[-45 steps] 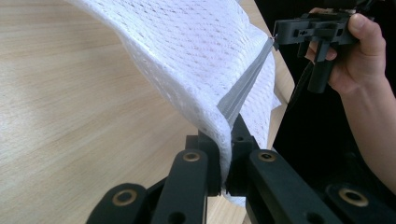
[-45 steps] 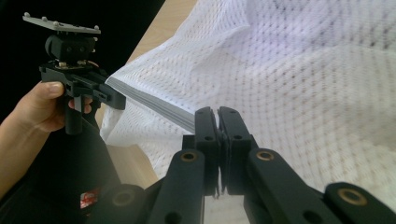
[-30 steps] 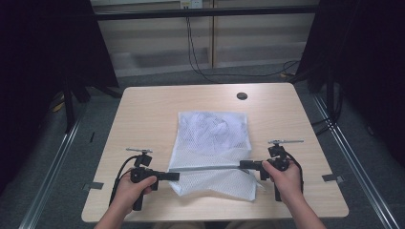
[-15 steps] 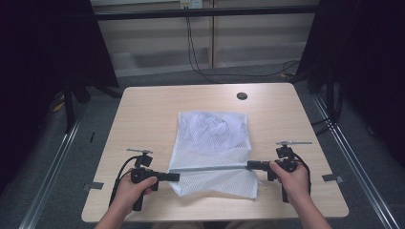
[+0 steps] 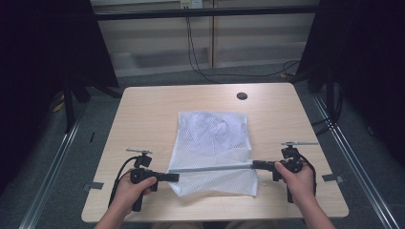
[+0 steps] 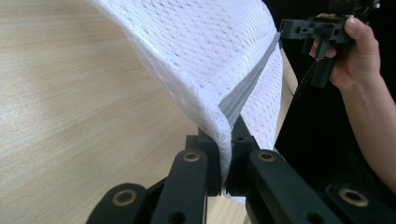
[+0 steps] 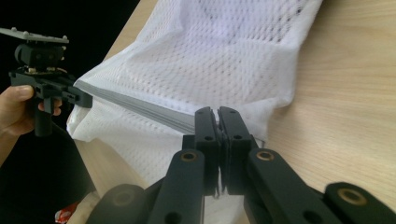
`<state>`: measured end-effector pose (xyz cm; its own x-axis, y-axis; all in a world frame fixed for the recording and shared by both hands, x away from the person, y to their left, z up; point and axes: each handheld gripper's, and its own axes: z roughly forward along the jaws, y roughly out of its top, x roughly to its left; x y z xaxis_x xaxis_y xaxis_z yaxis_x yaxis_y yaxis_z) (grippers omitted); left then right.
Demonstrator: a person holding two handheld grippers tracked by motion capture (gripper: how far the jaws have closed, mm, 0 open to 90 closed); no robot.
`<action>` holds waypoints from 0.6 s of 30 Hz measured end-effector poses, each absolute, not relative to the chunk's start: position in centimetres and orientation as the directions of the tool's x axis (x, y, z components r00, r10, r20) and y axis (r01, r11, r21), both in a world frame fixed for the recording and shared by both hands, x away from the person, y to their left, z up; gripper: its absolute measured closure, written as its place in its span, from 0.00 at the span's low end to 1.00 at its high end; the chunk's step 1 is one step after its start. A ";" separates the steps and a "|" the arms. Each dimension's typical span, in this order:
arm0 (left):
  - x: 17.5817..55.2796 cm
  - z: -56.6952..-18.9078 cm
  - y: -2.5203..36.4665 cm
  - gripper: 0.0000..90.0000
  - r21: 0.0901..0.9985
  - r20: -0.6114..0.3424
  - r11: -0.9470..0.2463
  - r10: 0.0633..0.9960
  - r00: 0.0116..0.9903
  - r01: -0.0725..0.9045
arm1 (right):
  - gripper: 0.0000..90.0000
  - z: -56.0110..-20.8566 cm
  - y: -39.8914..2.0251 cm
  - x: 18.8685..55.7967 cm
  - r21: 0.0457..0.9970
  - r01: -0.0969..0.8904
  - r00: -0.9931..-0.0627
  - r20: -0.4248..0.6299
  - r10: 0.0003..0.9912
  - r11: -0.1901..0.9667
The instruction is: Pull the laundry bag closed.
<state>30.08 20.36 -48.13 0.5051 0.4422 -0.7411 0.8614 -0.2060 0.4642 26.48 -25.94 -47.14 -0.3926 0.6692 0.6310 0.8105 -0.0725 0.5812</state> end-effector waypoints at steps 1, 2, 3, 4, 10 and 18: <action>30.1 -48.2 20.3 0.98 0.464 -0.740 -0.216 0.438 0.510 0.859 | 0.97 -47.2 -26.1 26.4 0.584 0.808 -0.393 0.627 0.672 -0.072; 30.1 -48.2 20.2 0.98 0.463 -0.741 -0.219 0.437 0.510 0.859 | 0.97 -47.1 -26.2 26.4 0.583 0.809 -0.392 0.630 0.671 -0.075; 30.0 -48.2 20.1 0.98 0.460 -0.743 -0.216 0.436 0.507 0.861 | 0.97 -47.2 -26.3 26.4 0.587 0.806 -0.394 0.624 0.675 -0.072; 30.0 -48.1 20.1 0.98 0.461 -0.745 -0.215 0.433 0.507 0.861 | 0.97 -47.2 -26.3 26.4 0.587 0.806 -0.395 0.624 0.674 -0.071; 29.8 -48.0 20.0 0.96 0.501 -0.723 -0.228 0.420 0.548 0.835 | 0.97 -47.2 -26.2 26.2 0.601 0.796 -0.404 0.616 0.676 -0.071; 29.7 -47.8 20.6 0.57 0.559 -0.668 -0.218 0.453 0.590 0.800 | 0.96 -47.2 -26.5 26.0 0.625 0.777 -0.418 0.599 0.683 -0.073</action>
